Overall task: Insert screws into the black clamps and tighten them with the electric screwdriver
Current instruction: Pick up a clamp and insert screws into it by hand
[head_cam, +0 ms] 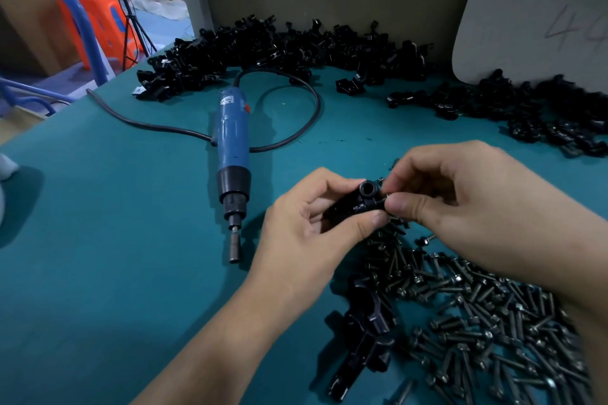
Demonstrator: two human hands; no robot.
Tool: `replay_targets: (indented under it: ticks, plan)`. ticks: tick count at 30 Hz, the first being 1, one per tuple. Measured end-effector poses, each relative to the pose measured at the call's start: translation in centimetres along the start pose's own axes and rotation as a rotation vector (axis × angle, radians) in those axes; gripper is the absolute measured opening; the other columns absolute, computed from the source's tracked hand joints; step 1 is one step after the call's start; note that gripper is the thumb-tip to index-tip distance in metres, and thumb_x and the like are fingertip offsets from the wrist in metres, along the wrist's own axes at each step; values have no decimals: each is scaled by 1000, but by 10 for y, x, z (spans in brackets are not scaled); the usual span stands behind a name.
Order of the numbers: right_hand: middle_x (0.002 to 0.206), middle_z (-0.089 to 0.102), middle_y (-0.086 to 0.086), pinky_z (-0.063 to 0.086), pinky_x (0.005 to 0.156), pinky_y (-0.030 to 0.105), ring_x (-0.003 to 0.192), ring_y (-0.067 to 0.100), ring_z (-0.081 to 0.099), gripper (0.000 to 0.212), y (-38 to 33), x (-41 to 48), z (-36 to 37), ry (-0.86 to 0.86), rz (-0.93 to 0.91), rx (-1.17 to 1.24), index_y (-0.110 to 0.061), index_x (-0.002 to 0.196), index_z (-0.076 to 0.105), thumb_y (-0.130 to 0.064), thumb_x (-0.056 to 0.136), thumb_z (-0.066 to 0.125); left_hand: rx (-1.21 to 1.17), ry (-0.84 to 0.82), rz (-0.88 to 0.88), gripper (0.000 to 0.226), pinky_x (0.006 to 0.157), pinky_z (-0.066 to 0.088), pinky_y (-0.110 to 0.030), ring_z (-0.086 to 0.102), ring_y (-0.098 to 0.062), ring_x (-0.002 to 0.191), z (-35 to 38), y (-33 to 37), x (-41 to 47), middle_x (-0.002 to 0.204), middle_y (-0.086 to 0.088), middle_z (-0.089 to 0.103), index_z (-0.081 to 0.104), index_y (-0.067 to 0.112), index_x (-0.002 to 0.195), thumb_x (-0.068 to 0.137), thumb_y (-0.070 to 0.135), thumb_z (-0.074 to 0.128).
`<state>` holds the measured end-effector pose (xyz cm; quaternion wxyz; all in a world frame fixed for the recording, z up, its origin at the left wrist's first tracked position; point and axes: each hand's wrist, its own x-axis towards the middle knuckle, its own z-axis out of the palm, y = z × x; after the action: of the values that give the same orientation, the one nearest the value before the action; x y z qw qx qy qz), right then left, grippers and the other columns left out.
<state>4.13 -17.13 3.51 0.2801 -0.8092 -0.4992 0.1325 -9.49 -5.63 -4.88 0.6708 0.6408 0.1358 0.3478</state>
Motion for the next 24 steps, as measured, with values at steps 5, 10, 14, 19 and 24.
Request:
replay_targets:
  ticks: [5, 10, 14, 19, 24]
  plan:
    - [71, 75, -12, 60, 70, 27, 67, 4, 72, 9, -3, 0, -1, -18, 26, 179, -32, 79, 75, -35, 87, 72, 1, 34, -2, 25, 86, 58, -24, 77, -15, 93, 1, -1, -1, 102, 1, 80, 71, 29, 90, 77, 13, 86]
    - [75, 76, -12, 54, 70, 11, 71, 2, 72, 18, -4, 4, 3, 29, 20, 276, -27, 79, 76, -10, 83, 81, -5, 38, -6, 25, 83, 56, -21, 76, -12, 91, 0, -1, 0, 99, 0, 81, 72, 31, 90, 81, 13, 86]
    - [80, 77, -11, 52, 71, 7, 76, 1, 72, 28, -5, 4, 4, 31, -23, 304, -25, 83, 76, 2, 79, 81, -3, 37, -17, 24, 83, 56, -22, 76, -13, 92, 0, -1, 0, 99, 0, 81, 71, 34, 90, 81, 18, 86]
    - [79, 77, -8, 57, 77, 19, 75, 6, 73, 18, -1, 3, 2, 27, -7, 297, -26, 82, 76, -10, 80, 83, -20, 27, -13, 28, 83, 56, -20, 77, -12, 92, -1, -2, 0, 99, 0, 81, 71, 34, 89, 81, 12, 86]
    - [69, 75, -7, 57, 65, 21, 65, 9, 72, 10, 1, 3, 3, 18, 41, 258, -27, 78, 77, -36, 84, 75, 1, 19, -11, 26, 85, 57, -21, 77, -13, 94, -1, -3, 0, 101, 2, 81, 71, 34, 91, 81, 15, 86]
